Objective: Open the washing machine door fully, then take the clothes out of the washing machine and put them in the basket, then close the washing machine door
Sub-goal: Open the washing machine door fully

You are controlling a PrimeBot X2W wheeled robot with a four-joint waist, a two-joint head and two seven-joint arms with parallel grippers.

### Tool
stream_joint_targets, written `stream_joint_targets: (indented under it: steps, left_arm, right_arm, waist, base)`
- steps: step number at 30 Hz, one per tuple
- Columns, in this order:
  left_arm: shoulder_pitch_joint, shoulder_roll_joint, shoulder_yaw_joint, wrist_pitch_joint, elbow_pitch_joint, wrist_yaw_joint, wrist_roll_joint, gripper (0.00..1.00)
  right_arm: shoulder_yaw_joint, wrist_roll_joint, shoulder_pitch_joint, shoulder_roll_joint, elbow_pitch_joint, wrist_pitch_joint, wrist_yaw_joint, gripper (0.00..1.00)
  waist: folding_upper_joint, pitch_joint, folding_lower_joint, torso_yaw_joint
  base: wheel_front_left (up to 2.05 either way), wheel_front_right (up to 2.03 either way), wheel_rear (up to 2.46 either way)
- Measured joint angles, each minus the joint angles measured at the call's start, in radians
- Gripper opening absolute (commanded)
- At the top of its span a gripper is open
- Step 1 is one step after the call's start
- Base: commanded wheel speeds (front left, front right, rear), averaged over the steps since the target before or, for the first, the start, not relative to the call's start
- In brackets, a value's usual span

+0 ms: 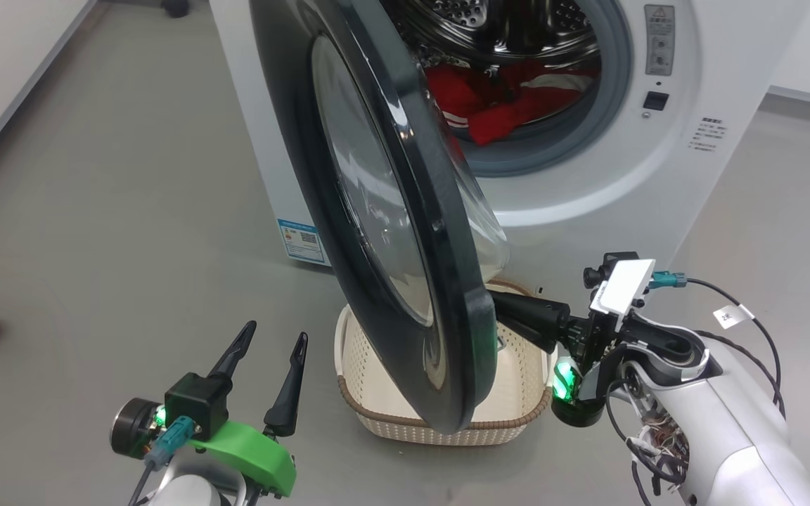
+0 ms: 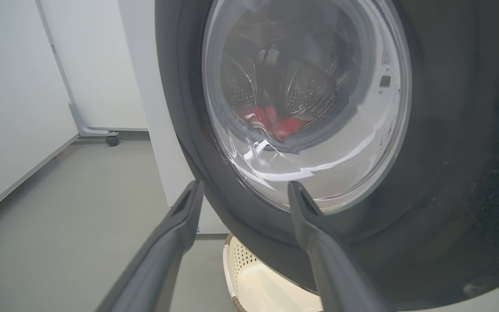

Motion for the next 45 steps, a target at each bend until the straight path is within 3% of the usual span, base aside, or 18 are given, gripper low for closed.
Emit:
stream_joint_targets:
  steps: [9, 23, 29, 35, 37, 38, 39, 45]
  left_arm:
    - [0.01, 0.0, 0.003, 0.0, -0.017, 0.005, 0.0, 1.0]
    - [0.03, 0.0, 0.013, 0.0, -0.033, 0.017, -0.001, 1.0]
    - [0.041, 0.001, 0.018, 0.0, -0.034, 0.019, -0.004, 1.0]
    - [0.049, 0.001, 0.021, 0.0, -0.039, 0.025, -0.009, 1.0]
    - [0.049, 0.001, 0.022, 0.0, -0.041, 0.026, -0.01, 1.0]
    - [0.049, 0.001, 0.023, 0.0, -0.043, 0.026, -0.01, 1.0]
    - [0.049, 0.001, 0.022, 0.0, -0.043, 0.026, -0.01, 1.0]
    - [0.049, 0.001, 0.021, 0.0, -0.043, 0.026, -0.01, 1.0]
  right_arm:
    - [0.094, 0.052, 0.01, 0.0, -0.038, -0.034, 0.0, 0.0]
    - [0.164, 0.106, 0.03, 0.001, -0.083, -0.114, 0.0, 0.0]
    - [0.152, 0.126, 0.045, 0.005, -0.102, -0.154, 0.0, 0.0]
    - [0.076, 0.137, 0.086, 0.005, -0.126, -0.235, 0.0, 0.0]
    - [0.049, 0.126, 0.095, 0.005, -0.133, -0.268, 0.0, 0.44]
    - [0.036, 0.119, 0.1, 0.004, -0.138, -0.279, 0.0, 0.92]
    - [0.02, 0.099, 0.106, 0.006, -0.142, -0.297, 0.0, 1.0]
    - [-0.057, 0.004, 0.155, 0.002, -0.189, -0.402, 0.0, 1.0]
  waist:
    - [0.0, -0.001, 0.0, 0.041]
    - [0.0, -0.002, 0.0, 0.04]
    - [0.0, -0.002, 0.0, 0.022]
    - [0.0, -0.003, 0.0, -0.002]
    - [0.0, -0.002, 0.0, -0.009]
    - [0.0, -0.002, 0.0, -0.013]
    - [0.0, -0.001, 0.0, -0.016]
    - [0.0, -0.002, 0.0, -0.027]
  base:
    - [0.0, 0.0, 0.0]
    - [0.0, 0.0, 0.0]
    - [0.0, 0.0, 0.0]
    - [0.0, 0.0, 0.0]
    - [0.0, 0.0, 0.0]
    - [0.0, 0.0, 0.0]
    - [0.0, 0.0, 0.0]
    - [0.0, 0.0, 0.0]
